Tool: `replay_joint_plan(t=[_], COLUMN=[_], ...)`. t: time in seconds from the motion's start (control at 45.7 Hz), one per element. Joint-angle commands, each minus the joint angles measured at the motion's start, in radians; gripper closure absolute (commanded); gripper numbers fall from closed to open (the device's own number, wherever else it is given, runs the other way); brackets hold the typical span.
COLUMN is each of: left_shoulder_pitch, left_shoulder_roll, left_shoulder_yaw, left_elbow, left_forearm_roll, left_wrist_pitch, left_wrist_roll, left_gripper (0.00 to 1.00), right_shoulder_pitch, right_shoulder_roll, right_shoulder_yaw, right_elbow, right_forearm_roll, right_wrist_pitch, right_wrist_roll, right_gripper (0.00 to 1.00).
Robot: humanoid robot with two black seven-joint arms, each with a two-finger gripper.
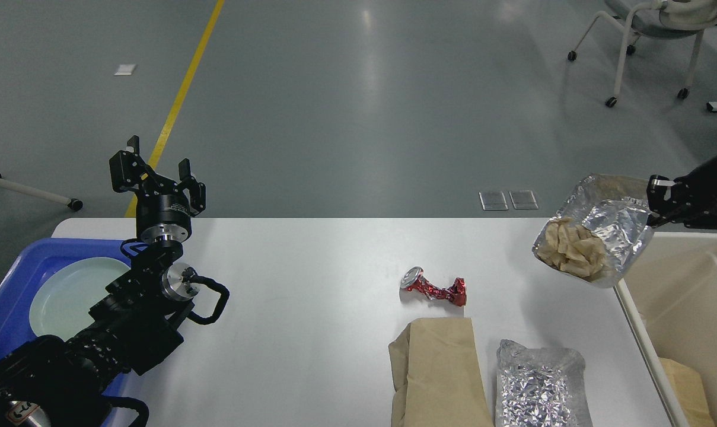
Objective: Tidy desktop
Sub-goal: 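Move the silver bag over the white bin and drop it in, then raise the right gripper up away from the white bin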
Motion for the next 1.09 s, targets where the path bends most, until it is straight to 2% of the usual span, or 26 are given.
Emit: replay_joint_plan(t=[0.0,0.35,0.372,0.394,0.438,0.46,0.504,0.569,0.876,0.964,1.073], left_shoulder_pitch=[0.0,0.0,0.0,0.0,0.0,0.0,0.0,0.0,0.0,0.0,0.0], left_shoulder_roll=[0.0,0.0,0.0,0.0,0.0,0.0,0.0,0.0,0.0,0.0,0.0], left_shoulder_yaw=[0.0,0.0,0.0,0.0,0.0,0.0,0.0,0.0,0.0,0.0,0.0], left_elbow=[0.0,0.0,0.0,0.0,0.0,0.0,0.0,0.0,0.0,0.001,0.0], left_forearm_roll=[0.0,0.0,0.0,0.0,0.0,0.0,0.0,0.0,0.0,0.0,0.0], left_wrist_pitch=[0.0,0.0,0.0,0.0,0.0,0.0,0.0,0.0,0.0,0.0,0.0], left_wrist_roll=[-0.001,0.001,-0.001,-0.001,-0.001,-0.001,0.001,0.001,0.001,-0.001,0.001], left_gripper=[0.0,0.0,0.0,0.0,0.0,0.0,0.0,0.0,0.0,0.0,0.0], right_shoulder_pitch=[-0.045,-0.152,-0.157,-0.162,-0.175,-0.183,-0.195,-0.208,-0.17,-0.09,0.048], right_shoulder_roll=[-0.001,-0.004,-0.004,-0.005,-0.004,-0.005,-0.005,-0.005,-0.005,-0.013,-0.056], right_shoulder_yaw=[-0.091,-0.356,-0.364,-0.368,-0.371,-0.367,-0.368,-0.371,-0.355,-0.353,-0.353], right_elbow=[-0.051,-0.091,-0.091,-0.091,-0.091,-0.091,-0.091,-0.091,-0.053,0.042,0.235], right_forearm_roll=[-0.002,-0.009,-0.009,-0.009,-0.008,-0.008,-0.006,-0.006,-0.003,-0.003,-0.002], right_wrist_pitch=[-0.091,-0.365,-0.379,-0.393,-0.417,-0.431,-0.451,-0.47,-0.456,-0.454,-0.447], right_wrist_roll=[-0.001,-0.002,-0.002,-0.002,-0.002,-0.002,-0.002,-0.002,-0.001,-0.001,-0.001], right_gripper=[1.0,1.0,0.93,0.8,0.41,0.29,0.22,0.0,0.0,0.0,0.0])
